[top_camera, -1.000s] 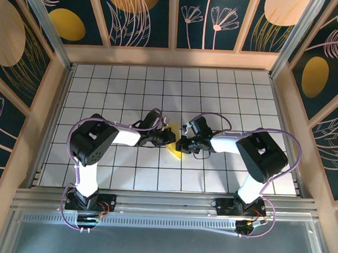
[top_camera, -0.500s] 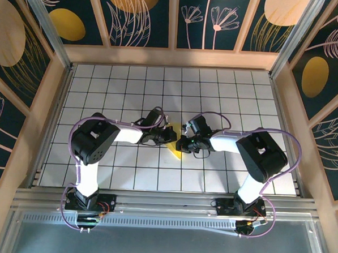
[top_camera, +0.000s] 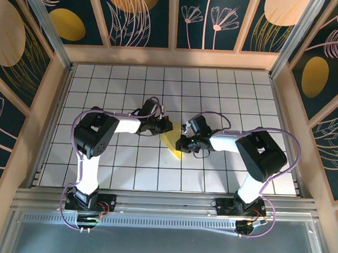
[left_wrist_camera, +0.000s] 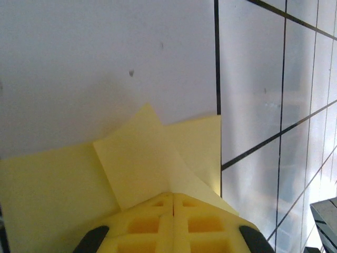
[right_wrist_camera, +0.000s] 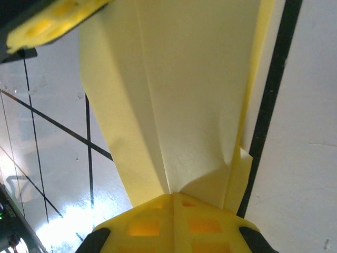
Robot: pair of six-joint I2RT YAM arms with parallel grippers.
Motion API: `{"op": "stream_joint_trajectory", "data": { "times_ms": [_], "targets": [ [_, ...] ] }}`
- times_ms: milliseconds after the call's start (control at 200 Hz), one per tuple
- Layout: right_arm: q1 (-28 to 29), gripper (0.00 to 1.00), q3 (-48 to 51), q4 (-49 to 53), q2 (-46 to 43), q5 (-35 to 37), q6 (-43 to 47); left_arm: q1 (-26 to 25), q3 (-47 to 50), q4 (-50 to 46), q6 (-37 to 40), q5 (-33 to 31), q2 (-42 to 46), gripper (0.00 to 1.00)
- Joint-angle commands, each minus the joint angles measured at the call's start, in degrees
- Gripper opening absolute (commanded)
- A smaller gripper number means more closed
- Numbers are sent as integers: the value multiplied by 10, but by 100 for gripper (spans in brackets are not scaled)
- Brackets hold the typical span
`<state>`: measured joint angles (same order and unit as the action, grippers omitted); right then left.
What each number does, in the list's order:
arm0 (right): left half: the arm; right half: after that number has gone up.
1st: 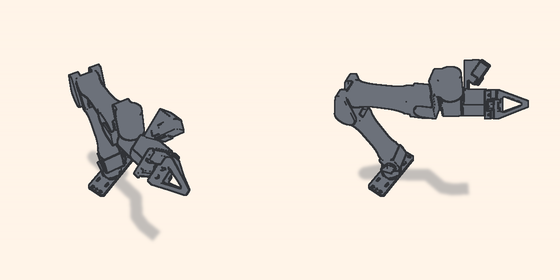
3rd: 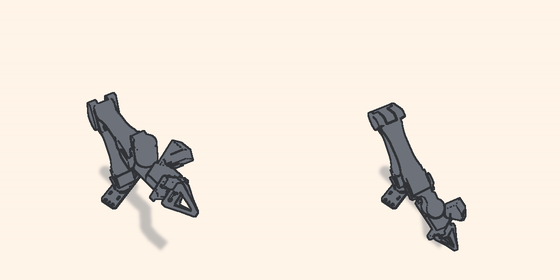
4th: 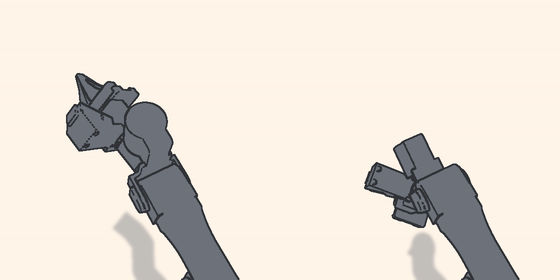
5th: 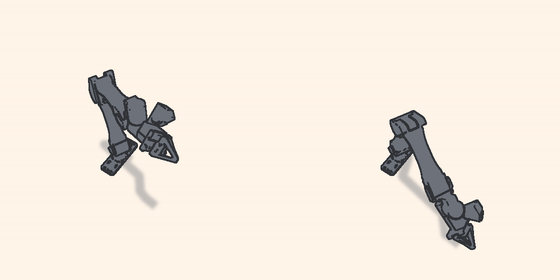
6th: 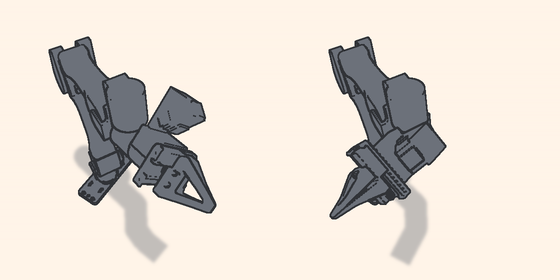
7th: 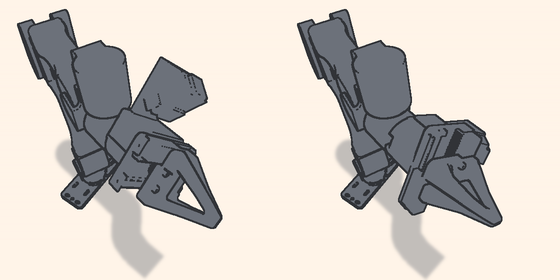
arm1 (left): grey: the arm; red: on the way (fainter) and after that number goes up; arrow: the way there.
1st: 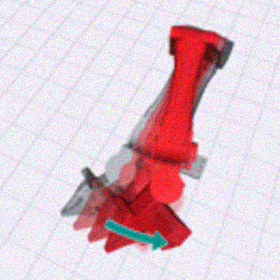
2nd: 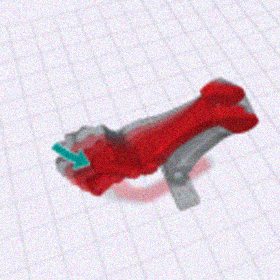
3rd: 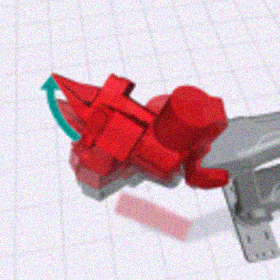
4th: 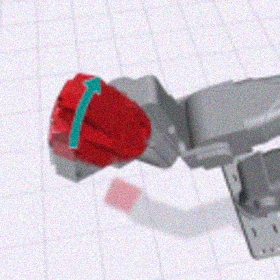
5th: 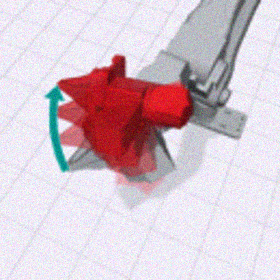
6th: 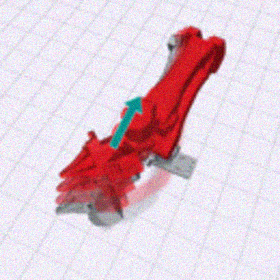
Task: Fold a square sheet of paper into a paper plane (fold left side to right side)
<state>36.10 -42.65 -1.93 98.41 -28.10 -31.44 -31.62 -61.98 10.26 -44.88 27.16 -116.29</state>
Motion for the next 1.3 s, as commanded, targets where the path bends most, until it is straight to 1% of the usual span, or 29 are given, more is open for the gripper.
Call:
{"op": "stream_joint_trajectory", "data": {
  "times_ms": [0, 420, 696, 806, 911, 1046, 1176, 1296],
  "targets": [
    [6, 0, 31, 108, 39, 33, 9, 36, -25, -23, 48, -82, -32, 0],
    [6, 0, 31, 97, 36, 23, 4, 84, -60, -1, 80, -80, -62, 0],
    [5, 0, 22, 96, 35, 20, 4, 103, -80, -21, 112, -83, -40, 0],
    [5, 0, 21, 95, 33, 22, 3, 102, -50, -7, 110, -71, -7, 0],
    [5, 0, 21, 95, 30, 24, 2, 91, 0, 16, 100, -46, 42, 0],
    [5, 0, 21, 95, 30, 26, 3, 52, 44, 39, 72, 0, 85, 0],
    [4, 0, 21, 95, 31, 27, 4, 6, 52, 58, 45, 21, 80, 0],
    [4, 0, 21, 94, 31, 27, 5, -16, 50, 81, 22, 30, 55, 0]
  ]
}}
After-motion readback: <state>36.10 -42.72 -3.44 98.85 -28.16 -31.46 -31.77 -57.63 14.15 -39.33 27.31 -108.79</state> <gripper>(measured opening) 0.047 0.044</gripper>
